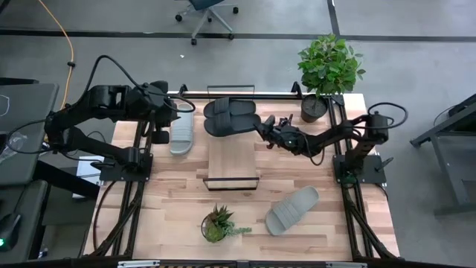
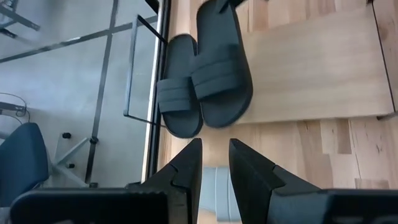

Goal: Pick and place slides into the shelf
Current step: Put the black slipper slide on the shelf

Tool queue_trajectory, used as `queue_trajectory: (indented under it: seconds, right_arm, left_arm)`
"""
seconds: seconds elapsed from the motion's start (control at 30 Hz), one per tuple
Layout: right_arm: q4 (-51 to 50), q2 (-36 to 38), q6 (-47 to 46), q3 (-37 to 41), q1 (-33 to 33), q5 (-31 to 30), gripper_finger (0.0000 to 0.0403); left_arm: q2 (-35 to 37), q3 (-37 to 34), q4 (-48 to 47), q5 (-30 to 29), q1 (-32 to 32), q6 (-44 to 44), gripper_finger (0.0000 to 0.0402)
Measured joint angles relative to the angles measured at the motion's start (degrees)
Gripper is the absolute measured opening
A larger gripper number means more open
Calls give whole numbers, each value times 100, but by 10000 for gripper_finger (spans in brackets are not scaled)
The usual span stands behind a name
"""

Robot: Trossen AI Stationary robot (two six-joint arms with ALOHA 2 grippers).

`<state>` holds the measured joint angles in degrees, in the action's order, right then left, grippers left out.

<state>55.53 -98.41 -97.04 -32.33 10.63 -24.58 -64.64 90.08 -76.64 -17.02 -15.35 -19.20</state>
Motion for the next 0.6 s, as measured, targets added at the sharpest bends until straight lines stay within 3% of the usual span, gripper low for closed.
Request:
queue_trajectory:
  seconds: [0.3,0.6]
  right_arm:
    - [-37,-526,-6,-495,223,368,39]
    - [-176,-559,-64,-493,214,248,39]
  left_arm:
    - [2,0,75,37,0,4,69]
    - [2,0,63,208,0,22,69]
